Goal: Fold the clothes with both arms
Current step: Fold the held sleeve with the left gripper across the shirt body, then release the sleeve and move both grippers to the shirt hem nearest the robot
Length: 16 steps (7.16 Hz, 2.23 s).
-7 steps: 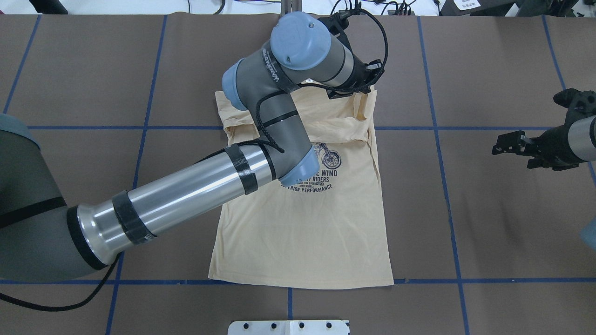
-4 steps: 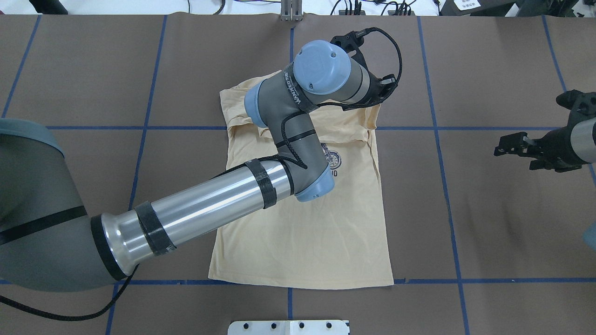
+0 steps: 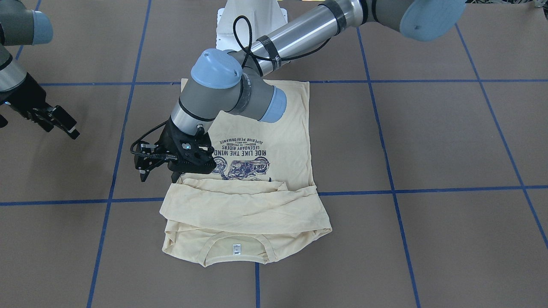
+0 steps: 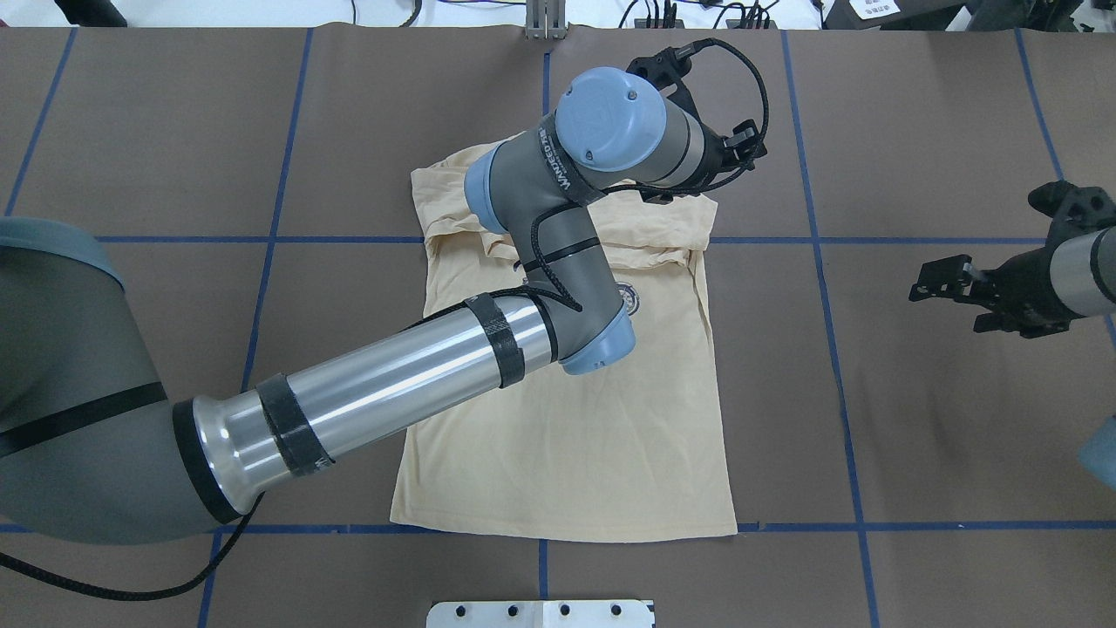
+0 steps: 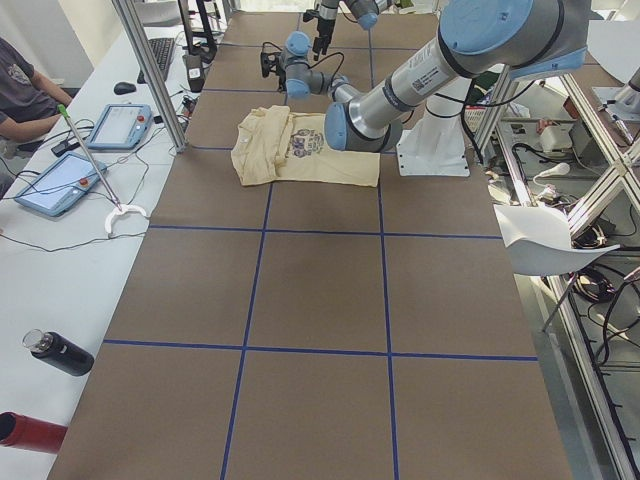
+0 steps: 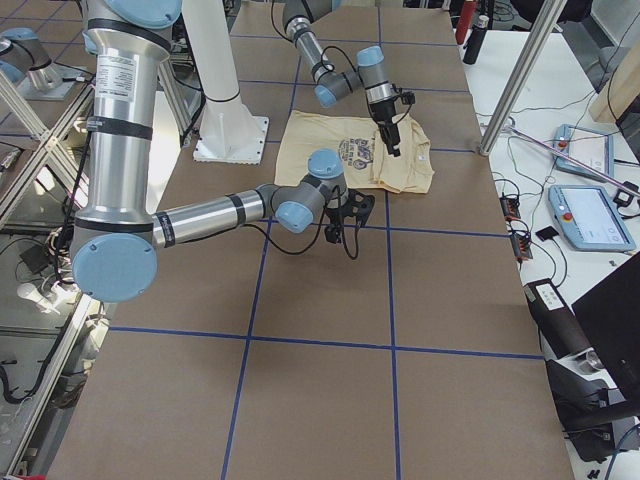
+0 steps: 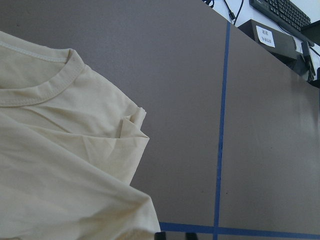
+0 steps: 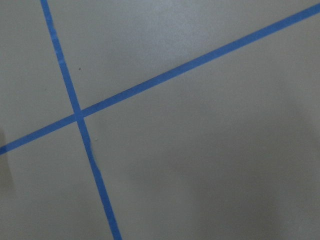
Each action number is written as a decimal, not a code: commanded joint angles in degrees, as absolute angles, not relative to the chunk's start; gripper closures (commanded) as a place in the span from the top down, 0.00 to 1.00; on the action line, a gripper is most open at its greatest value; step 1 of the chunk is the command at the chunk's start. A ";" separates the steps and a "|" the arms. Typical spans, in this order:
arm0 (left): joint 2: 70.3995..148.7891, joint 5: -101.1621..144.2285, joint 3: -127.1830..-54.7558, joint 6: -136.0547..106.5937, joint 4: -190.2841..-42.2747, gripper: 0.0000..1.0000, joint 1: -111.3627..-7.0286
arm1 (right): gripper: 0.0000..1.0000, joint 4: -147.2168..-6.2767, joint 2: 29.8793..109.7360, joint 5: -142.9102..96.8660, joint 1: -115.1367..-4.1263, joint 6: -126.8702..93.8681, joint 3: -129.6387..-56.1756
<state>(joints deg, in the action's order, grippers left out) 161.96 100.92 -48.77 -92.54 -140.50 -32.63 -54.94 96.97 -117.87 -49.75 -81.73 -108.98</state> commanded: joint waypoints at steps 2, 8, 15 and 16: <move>142.73 109.23 -75.73 -87.05 -129.25 0.99 -35.58 | 1.00 -53.35 96.42 -103.96 -31.62 -102.77 -114.06; 114.00 109.60 -109.16 -78.04 -123.31 0.94 -39.10 | 0.98 -78.36 89.76 -75.96 -3.28 -127.94 -124.45; 109.87 109.25 -112.85 -81.65 -122.26 0.95 -39.73 | 0.88 -82.18 83.94 -77.16 -3.08 -136.23 -119.71; 109.52 109.25 -112.85 -81.65 -122.26 0.95 -39.73 | 0.70 -82.18 83.94 -77.17 -3.16 -136.23 -119.88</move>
